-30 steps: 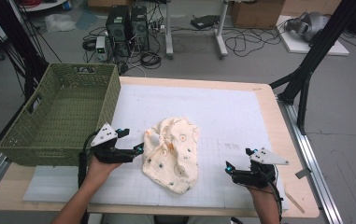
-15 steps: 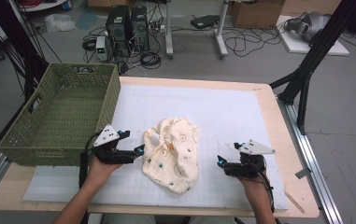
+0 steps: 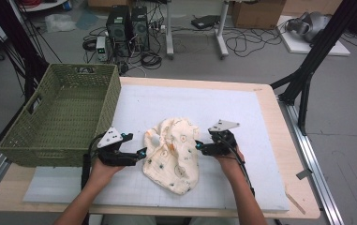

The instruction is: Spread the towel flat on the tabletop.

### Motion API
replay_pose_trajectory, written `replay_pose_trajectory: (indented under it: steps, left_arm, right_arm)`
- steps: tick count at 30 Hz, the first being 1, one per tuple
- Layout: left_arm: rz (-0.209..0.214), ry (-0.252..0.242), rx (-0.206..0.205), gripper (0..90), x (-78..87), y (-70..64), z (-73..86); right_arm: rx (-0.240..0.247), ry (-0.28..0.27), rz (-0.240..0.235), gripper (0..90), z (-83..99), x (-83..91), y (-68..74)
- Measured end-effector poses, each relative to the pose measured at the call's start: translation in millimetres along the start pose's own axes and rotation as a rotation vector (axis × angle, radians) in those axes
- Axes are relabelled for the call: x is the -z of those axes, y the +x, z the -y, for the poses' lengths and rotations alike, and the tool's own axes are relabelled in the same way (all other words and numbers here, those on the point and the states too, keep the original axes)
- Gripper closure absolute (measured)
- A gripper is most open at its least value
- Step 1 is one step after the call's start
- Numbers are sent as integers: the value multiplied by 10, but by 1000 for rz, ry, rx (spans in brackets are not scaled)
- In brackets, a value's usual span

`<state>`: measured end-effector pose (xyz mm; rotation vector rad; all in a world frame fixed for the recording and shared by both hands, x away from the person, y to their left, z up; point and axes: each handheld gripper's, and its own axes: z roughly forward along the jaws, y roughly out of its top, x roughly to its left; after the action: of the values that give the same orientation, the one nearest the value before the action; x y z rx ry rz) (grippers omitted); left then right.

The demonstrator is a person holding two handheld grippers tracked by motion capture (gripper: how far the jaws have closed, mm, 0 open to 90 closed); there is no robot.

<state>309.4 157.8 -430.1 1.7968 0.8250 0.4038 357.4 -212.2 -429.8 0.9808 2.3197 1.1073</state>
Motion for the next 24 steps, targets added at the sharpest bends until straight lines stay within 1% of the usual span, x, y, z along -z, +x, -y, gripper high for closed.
replay_pose_trajectory:
  steps: [2,3,4,6,8,10,11,12,14,16,17,18,20,21,22,24]
  left_arm:
    - [-3,-2,6,185,5,15,3]
    - [-4,-2,8,185,9,22,5]
    - [-6,-4,10,185,13,27,6]
    - [-8,-4,10,186,20,34,9]
    - [-10,-5,12,186,22,38,11]
    - [-12,-3,13,187,25,41,15]
    - [-11,-3,12,187,26,46,17]
    - [-11,-3,15,187,26,48,19]
    - [-13,1,15,188,24,51,23]
    - [-16,4,20,188,17,50,29]
    - [-15,7,20,189,14,50,32]
    - [-16,9,21,190,10,48,35]
    - [-18,13,19,193,12,49,38]
    - [-20,14,19,193,15,52,40]
    - [-23,12,20,194,15,53,42]
    - [-29,4,15,208,23,53,41]
  right_arm:
    - [12,19,-15,311,-81,-117,6]
    - [18,15,-22,333,-115,-170,14]
    - [21,25,-32,355,-148,-224,20]
    - [50,36,-33,421,-191,-322,51]
    - [51,45,-42,449,-203,-414,80]
    - [55,74,-48,482,-193,-494,102]
    - [43,70,-59,502,-186,-508,98]
    - [24,71,-63,520,-186,-511,92]
    - [6,69,-86,602,-178,-510,81]
    - [-8,71,-108,746,-177,-494,87]
    - [-18,80,-115,786,-177,-480,87]
    - [-16,84,-114,827,-175,-467,80]
    - [-16,100,-103,868,-160,-416,79]
    - [-7,106,-94,880,-144,-383,78]
    - [5,108,-86,885,-119,-344,75]
    - [8,114,-73,887,-56,-253,62]
